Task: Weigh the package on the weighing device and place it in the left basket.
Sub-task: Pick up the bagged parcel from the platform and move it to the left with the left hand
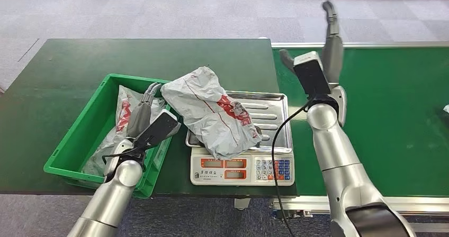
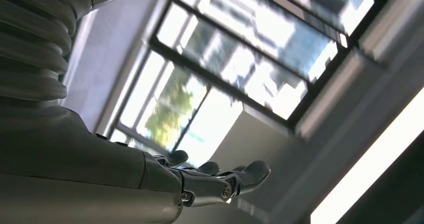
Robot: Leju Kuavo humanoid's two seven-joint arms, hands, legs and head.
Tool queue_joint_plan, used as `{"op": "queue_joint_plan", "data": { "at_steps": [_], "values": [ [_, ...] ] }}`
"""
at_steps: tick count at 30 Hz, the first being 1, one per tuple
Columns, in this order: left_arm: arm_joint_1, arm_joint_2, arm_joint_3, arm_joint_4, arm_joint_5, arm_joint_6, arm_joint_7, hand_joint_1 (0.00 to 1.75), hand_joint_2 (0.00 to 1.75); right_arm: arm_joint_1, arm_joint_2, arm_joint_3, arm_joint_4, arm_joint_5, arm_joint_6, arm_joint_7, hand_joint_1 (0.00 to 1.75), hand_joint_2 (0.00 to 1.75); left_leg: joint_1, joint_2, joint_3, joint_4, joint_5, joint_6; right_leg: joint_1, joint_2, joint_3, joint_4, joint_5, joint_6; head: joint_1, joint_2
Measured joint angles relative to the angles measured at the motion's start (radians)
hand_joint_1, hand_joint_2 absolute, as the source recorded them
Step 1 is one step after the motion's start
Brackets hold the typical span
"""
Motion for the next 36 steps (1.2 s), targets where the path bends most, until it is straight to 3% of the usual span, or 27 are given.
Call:
{"op": "queue_joint_plan", "data": {
  "at_steps": [2, 5, 8, 16, 20, 36],
  "values": [
    [-0.045, -0.011, -0.009, 0.081, -0.041, 0.002, 0.014, 0.00, 1.75, 0.055, 0.021, -0.022, -0.098, -0.019, -0.152, -0.040, 0.00, 1.75, 0.000, 0.001, 0.000, 0.000, 0.000, 0.000, 0.000, 0.001, 0.000, 0.000, 0.000, 0.000, 0.000, 0.000],
    [-0.111, -0.032, -0.033, 0.197, -0.091, -0.037, 0.033, 0.00, 1.75, 0.118, 0.049, -0.049, -0.209, -0.039, -0.251, -0.116, 0.00, 1.75, 0.000, 0.001, 0.000, 0.000, 0.000, 0.000, 0.000, 0.001, -0.001, 0.000, 0.000, 0.000, 0.000, 0.000],
    [-0.168, -0.059, -0.066, 0.314, -0.149, -0.100, 0.061, 0.00, 1.75, 0.159, 0.076, -0.062, -0.291, -0.042, -0.275, -0.149, 0.00, 1.75, 0.000, 0.002, 0.000, 0.000, 0.000, 0.000, 0.000, 0.001, 0.000, 0.000, 0.000, 0.000, 0.000, 0.000],
    [-0.248, -0.118, -0.102, 0.493, -0.187, -0.170, 0.067, 0.06, 1.75, 0.173, 0.093, -0.036, -0.345, -0.114, -0.234, -0.082, 0.00, 1.75, 0.000, 0.001, 0.000, 0.000, 0.000, 0.000, 0.000, 0.001, 0.001, 0.000, 0.000, 0.000, 0.000, 0.000],
    [-0.279, -0.138, -0.112, 0.546, -0.194, -0.217, 0.063, 1.72, 1.75, 0.166, 0.098, -0.021, -0.345, -0.154, -0.195, -0.069, 0.00, 1.75, 0.000, -0.001, 0.001, 0.000, 0.000, 0.000, 0.000, -0.001, 0.003, 0.000, 0.000, 0.000, 0.000, 0.000],
    [-0.303, -0.179, -0.131, 0.613, -0.215, -0.189, 0.065, 1.75, 1.75, 0.141, 0.099, -0.009, -0.343, -0.203, -0.149, -0.059, 0.00, 1.75, 0.000, -0.002, 0.003, 0.000, 0.000, 0.001, 0.000, -0.003, 0.005, 0.000, 0.000, 0.001, 0.000, 0.000]
  ]
}}
